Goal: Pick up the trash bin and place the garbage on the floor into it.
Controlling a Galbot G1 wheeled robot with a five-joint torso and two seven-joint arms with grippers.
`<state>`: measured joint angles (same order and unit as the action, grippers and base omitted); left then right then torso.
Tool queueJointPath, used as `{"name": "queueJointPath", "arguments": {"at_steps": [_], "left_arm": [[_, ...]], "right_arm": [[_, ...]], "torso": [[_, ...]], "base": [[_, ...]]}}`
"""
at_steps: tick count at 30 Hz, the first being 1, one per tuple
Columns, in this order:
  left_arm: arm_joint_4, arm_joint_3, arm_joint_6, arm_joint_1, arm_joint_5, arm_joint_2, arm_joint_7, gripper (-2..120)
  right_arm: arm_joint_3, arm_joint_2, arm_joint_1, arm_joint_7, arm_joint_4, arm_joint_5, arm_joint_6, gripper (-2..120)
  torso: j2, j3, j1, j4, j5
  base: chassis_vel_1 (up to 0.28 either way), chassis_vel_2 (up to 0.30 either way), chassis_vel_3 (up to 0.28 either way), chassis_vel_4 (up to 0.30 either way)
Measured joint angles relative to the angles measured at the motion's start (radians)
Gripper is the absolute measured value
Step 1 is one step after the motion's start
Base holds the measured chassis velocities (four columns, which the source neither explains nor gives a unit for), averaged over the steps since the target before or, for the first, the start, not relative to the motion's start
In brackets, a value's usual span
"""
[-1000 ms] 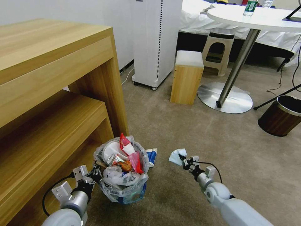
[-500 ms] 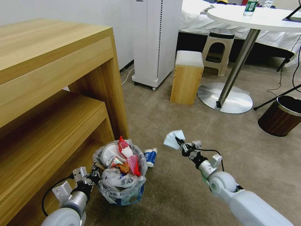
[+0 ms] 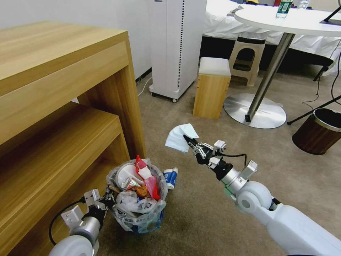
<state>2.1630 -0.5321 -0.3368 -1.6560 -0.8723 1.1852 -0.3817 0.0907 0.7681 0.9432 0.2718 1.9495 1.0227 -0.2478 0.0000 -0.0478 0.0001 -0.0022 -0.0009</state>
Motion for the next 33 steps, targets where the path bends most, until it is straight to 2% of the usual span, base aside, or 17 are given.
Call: {"name": "queueJointPath", "arguments": {"at_steps": [6,10,13,19,23,33], "left_arm": [[-0.002,0.005,0.0,0.002,0.011,0.012,0.0,1],[-0.002,0.006,-0.001,0.002,0.018,0.02,0.0,1],[-0.002,0.006,-0.001,0.002,0.02,0.023,0.0,1],[0.001,0.006,-0.001,0.0,0.027,0.032,0.001,1],[0.015,0.006,-0.001,-0.004,0.029,0.038,0.002,1],[0.038,0.006,-0.002,-0.012,0.033,0.045,0.003,1]], "right_arm": [[0.065,-0.027,-0.015,-0.037,0.076,0.018,0.035,0],[0.125,-0.029,-0.032,-0.158,0.145,0.026,0.106,0],[0.144,-0.031,-0.037,-0.202,0.16,0.027,0.134,0],[0.191,-0.031,-0.05,-0.285,0.166,0.025,0.184,0],[0.236,-0.004,-0.065,-0.327,0.147,0.017,0.204,0],[0.33,0.062,-0.124,-0.364,0.108,0.016,0.224,0]], "torso": [[0.0,0.0,0.0,0.0,0.0],[0.0,0.0,0.0,0.0,0.0],[0.0,0.0,0.0,0.0,0.0],[0.0,0.0,0.0,-0.0001,0.0],[0.0,0.0,0.0,-0.0001,0.0],[0.0,0.0,0.0,0.0,-0.0001]], "base": [[0.0,0.0,0.0,0.0],[0.0,0.0,0.0,0.0],[0.0,0.0,0.0,0.0],[0.0,0.0,0.0,0.0],[0.0,0.0,0.0,0.0],[0.0,0.0,0.0,0.0]]}}
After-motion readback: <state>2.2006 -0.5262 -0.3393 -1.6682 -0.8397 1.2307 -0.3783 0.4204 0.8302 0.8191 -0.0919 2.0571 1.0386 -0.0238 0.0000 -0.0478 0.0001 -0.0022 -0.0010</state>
